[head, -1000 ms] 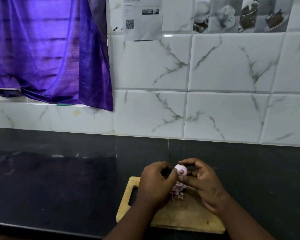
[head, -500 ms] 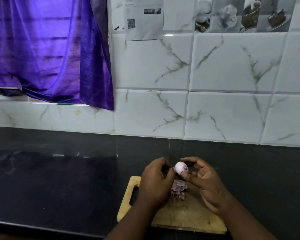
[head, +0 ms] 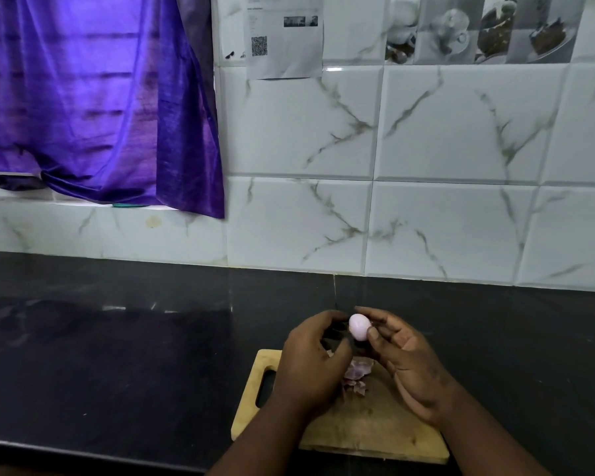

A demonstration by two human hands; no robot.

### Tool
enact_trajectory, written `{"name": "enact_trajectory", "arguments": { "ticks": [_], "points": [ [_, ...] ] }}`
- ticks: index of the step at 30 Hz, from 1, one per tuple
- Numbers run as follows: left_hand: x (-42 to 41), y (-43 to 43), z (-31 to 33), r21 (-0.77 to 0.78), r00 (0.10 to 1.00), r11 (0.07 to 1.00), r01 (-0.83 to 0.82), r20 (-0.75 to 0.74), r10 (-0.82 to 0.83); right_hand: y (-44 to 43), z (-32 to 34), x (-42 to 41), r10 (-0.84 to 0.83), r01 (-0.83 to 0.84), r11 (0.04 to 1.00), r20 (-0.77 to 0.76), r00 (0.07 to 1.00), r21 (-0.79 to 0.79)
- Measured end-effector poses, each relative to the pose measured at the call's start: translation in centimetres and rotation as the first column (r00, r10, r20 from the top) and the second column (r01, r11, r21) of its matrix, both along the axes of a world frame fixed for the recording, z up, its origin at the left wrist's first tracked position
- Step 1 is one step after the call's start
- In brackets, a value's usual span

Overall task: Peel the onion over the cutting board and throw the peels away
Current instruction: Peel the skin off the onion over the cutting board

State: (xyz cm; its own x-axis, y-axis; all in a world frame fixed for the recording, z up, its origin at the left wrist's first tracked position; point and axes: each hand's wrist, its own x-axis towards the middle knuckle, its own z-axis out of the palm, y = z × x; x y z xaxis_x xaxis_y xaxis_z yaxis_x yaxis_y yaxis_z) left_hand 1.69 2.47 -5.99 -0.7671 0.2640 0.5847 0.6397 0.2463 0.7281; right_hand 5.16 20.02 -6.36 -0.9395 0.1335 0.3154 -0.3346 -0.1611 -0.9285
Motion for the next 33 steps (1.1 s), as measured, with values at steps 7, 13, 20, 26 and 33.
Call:
{"name": "enact_trajectory", "arguments": {
  "ticks": [7,13,20,26,33],
  "points": [
    [-0.7,0.1,-0.6,0.047,0.997,0.996,-0.074,-0.026,0.075,-0.1,0.1,0.2,-0.018,0.018,0.999,0.006,1.0,0.034],
    [-0.8,-0.3,-0.4,0.055,0.999,0.998,-0.033,0.03,0.032,-0.2,0.1,0.4,-0.077,0.083,0.99,-0.051,0.996,0.116],
    [-0.8,-0.2,-0.4,-0.034,0.998,0.999,-0.015,0.053,0.017,-0.2,0.2,0.5,-0.243,0.272,0.941,-0.159,0.957,0.199],
    [-1.0,0.2,-0.5,-0.052,0.988,0.998,-0.022,0.151,0.03,-0.2,0.1,0.5,-0.245,0.272,0.934,-0.139,0.959,0.233],
    [-0.7,0.0,-0.4,-0.036,1.0,0.999,-0.002,0.005,0.002,-0.4,-0.1,0.3,-0.291,0.336,0.883,-0.179,0.94,0.329]
  ]
}}
